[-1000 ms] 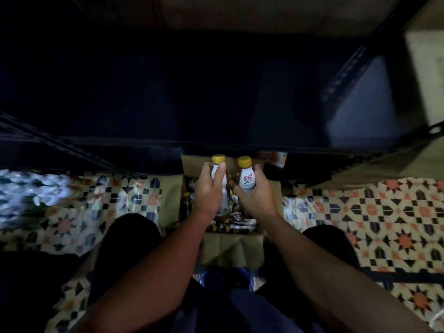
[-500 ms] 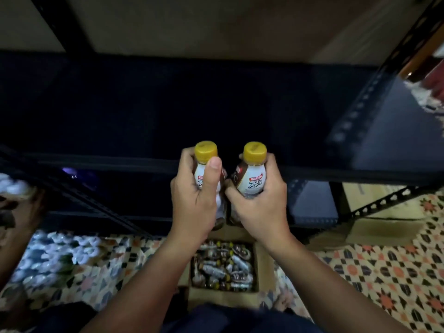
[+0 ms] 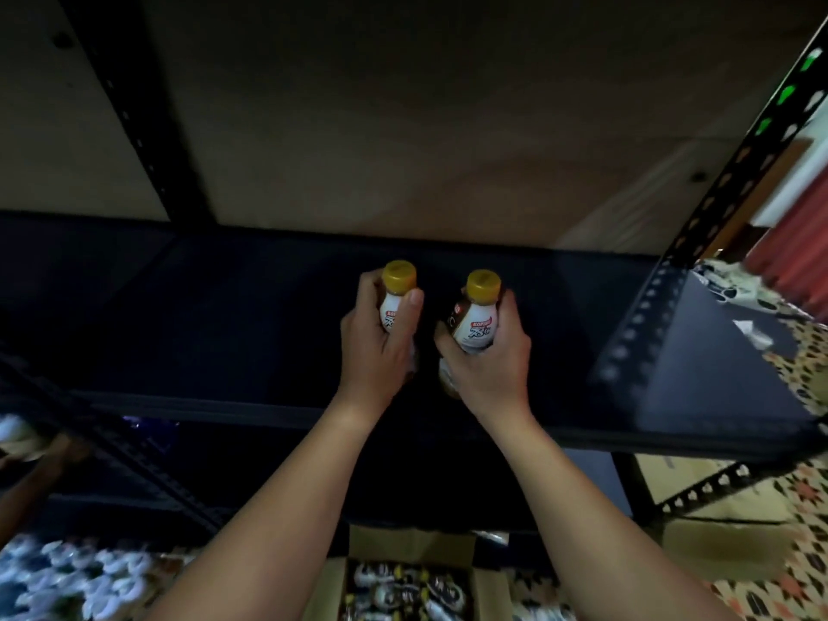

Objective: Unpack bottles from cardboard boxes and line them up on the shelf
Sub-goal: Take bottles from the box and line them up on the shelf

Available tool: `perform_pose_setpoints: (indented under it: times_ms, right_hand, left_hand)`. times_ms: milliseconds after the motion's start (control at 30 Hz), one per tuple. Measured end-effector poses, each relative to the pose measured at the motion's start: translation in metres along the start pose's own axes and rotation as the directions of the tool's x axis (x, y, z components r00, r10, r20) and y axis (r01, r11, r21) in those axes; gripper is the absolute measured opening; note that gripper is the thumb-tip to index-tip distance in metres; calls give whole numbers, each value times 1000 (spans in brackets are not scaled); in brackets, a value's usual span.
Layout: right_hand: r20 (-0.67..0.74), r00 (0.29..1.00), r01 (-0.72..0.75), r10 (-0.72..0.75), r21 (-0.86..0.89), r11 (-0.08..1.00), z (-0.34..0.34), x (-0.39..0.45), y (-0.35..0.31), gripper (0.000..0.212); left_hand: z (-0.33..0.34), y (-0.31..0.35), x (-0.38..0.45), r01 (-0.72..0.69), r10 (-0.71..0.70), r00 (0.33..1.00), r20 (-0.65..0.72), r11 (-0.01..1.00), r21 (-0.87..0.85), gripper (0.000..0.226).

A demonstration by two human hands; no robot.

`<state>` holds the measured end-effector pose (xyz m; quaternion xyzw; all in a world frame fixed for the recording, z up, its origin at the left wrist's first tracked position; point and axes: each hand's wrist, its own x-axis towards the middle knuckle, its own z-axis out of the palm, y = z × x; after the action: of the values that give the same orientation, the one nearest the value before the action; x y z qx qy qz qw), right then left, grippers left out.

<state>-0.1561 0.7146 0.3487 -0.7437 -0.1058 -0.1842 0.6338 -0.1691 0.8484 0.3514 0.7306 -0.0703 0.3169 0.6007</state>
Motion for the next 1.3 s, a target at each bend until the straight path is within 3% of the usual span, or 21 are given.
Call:
perform_pose_setpoints:
  times_ms: [167,633,733,867,1000,1133,1300]
  right_hand:
    - [-41,997,60,-61,-45,997,9,25,15,38]
    - [-44,998,-37,36,-24,999,15,70,27,49]
    - [10,998,-61,61,-7,998,8,66,24,69]
    - [187,972,-163,141,104,981,-7,59,36,95]
    - [189,962,-201,197,4,980,-12,55,55,80]
    - [170,961,-207,217,-75,975,-14,54,61,55]
    - [168,962,-202,215,-88,975,-15,54,63,57]
  left_hand:
    - [10,-24,26,5,-6,1000,20,1000,14,23]
    - [23,-37,68,97,-99,994,55,995,25,18]
    - [15,-39,67,125,-125,987,103,992,7,22]
    - [-1,-43,58,171,-150,966,209,981,-86,49]
    - [-12,-68,45,271,-257,924,281,963,-10,82]
    - [-12,-73,45,258,-261,931,255,965,45,70]
    - [-16,-76,46,318,-307,907,288,948,9,75]
